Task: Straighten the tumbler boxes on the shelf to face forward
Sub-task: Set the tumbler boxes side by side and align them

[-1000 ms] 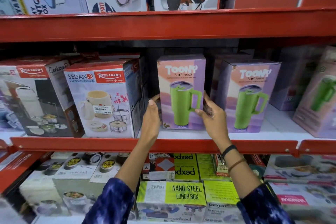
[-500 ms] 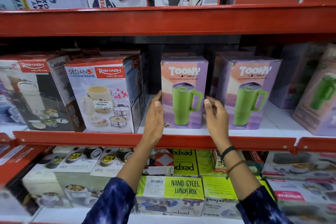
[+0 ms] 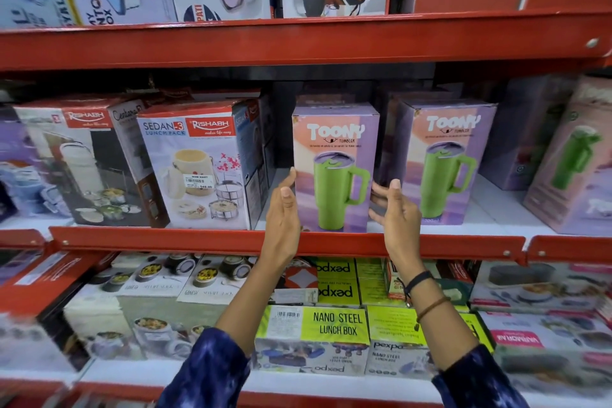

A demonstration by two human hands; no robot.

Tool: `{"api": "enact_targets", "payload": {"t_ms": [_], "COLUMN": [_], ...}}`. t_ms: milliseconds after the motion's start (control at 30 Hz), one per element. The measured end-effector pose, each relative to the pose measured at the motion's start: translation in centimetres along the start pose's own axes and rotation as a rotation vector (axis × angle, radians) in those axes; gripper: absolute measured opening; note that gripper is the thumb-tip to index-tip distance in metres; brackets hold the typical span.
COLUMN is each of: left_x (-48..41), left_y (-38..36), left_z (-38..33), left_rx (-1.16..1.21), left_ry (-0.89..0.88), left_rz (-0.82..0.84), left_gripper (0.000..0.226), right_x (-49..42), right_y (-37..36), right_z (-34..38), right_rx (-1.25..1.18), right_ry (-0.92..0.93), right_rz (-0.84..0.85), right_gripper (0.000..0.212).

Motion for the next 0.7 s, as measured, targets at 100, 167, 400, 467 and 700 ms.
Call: {"api": "enact_targets", "payload": {"t_ms": [100, 167, 400, 467, 700], "left_x": [0.8, 1.2, 2.6, 3.6, 4.5], "left_y": [0.1, 0.2, -0.5, -1.5, -9.7], "left_z": [-0.2, -0.5, -2.0, -3.5, -7.1], "left_rx": [-0.001, 0.001, -0.033, -0.072, -0.051], "left_ry": [0.006, -0.004, -0.09, -0.197, -0.485], "left_rz": [-0.004, -0.004, -0.106, -0.19, 0.05], "left_gripper": [0.09, 0.091, 0.084, 0.066, 0.055], "right_x": [0.7, 1.1, 1.6, 1.6, -0.8], "right_y": [0.3, 0.4, 0.8, 1.9, 9.4], "right_z": [0.4, 0.6, 1.2, 1.8, 3.7], "right_rx": [-0.017, -0.023, 0.001, -0.036, -0.088], "right_ry": [0.004, 0.008, 0.019, 0.04, 0.153], "right_rz": [-0.012, -0.006, -0.01, -0.059, -0.288], "right_gripper": [0.046, 0.042, 0.043, 0.04, 0.051]}}
Point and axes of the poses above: each hand's wrist, its own x-axis away from the middle knuckle, its own y-axis out of the back of the hand, z = x × y, the point moved 7 cm from there along -x, towards the middle knuckle, and after that the axes turned 3 degrees about y, right-handed, at the moved point
